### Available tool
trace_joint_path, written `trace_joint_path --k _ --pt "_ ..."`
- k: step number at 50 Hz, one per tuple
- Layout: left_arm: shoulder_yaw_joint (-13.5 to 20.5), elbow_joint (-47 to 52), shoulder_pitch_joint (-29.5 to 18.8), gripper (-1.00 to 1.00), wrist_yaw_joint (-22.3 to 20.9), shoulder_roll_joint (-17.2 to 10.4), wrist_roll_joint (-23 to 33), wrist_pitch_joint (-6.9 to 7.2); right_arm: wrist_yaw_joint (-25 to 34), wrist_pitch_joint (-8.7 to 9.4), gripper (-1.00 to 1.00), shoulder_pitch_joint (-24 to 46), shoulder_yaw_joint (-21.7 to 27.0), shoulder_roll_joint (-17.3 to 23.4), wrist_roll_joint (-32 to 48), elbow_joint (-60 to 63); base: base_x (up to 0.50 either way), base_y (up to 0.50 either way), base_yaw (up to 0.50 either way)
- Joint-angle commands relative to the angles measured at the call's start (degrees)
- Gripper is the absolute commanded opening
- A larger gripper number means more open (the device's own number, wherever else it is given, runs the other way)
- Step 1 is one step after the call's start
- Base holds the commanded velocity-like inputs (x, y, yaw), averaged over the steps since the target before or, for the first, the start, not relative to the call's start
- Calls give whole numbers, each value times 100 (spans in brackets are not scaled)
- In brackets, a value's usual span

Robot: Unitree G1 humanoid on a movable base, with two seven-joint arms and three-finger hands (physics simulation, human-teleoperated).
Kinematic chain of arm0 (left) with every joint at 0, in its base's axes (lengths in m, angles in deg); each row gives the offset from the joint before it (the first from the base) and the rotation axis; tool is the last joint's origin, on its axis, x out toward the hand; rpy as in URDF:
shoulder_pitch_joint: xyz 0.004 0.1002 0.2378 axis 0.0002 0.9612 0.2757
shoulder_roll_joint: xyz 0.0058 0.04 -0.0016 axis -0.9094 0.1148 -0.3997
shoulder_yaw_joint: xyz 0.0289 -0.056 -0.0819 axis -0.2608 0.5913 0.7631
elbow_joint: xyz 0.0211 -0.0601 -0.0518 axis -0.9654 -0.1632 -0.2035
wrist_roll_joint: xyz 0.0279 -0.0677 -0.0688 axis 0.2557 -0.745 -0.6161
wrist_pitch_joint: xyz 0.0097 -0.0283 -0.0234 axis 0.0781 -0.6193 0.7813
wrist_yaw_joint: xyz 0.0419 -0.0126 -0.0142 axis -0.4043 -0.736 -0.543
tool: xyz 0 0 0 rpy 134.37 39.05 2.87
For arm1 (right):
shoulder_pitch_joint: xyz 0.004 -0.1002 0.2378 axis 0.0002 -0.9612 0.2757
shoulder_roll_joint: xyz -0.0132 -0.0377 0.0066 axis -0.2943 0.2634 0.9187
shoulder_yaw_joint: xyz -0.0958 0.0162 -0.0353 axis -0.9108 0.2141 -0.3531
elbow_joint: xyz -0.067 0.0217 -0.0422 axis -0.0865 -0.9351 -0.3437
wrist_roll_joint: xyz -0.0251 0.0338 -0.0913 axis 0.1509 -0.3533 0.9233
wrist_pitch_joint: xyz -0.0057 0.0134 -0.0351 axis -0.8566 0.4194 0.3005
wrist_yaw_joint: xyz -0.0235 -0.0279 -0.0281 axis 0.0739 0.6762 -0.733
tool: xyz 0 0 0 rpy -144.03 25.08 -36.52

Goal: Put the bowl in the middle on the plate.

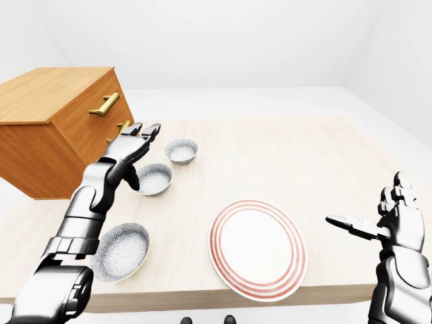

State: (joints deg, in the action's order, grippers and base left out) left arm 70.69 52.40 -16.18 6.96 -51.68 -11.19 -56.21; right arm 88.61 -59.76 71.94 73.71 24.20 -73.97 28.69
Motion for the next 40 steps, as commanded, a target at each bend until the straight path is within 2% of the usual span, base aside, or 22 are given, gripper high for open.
trace_joint_path --k 1,6,13,17,25,40 --pt "55 252 335 100 -57 -18 -55 0 -5 0 100 -1 -16 5 18 -17 0 0 0" --pt "59 294 432 100 -40 -5 -66 0 3 0 100 -7 -12 -5 26 3 0 0 0" --pt "14 -40 539 100 297 29 -82 0 10 0 100 -11 -16 -6 40 -14 0 0 0" --pt "21 120 665 100 217 47 -107 0 6 0 100 -3 -24 -5 50 -29 0 0 0" --pt "-37 -136 717 100 507 95 -73 0 5 0 100 -3 -31 -1 52 -23 0 0 0" --pt "-106 -274 902 100 743 196 -95 0 14 0 100 -16 -32 -8 65 3 0 0 0"
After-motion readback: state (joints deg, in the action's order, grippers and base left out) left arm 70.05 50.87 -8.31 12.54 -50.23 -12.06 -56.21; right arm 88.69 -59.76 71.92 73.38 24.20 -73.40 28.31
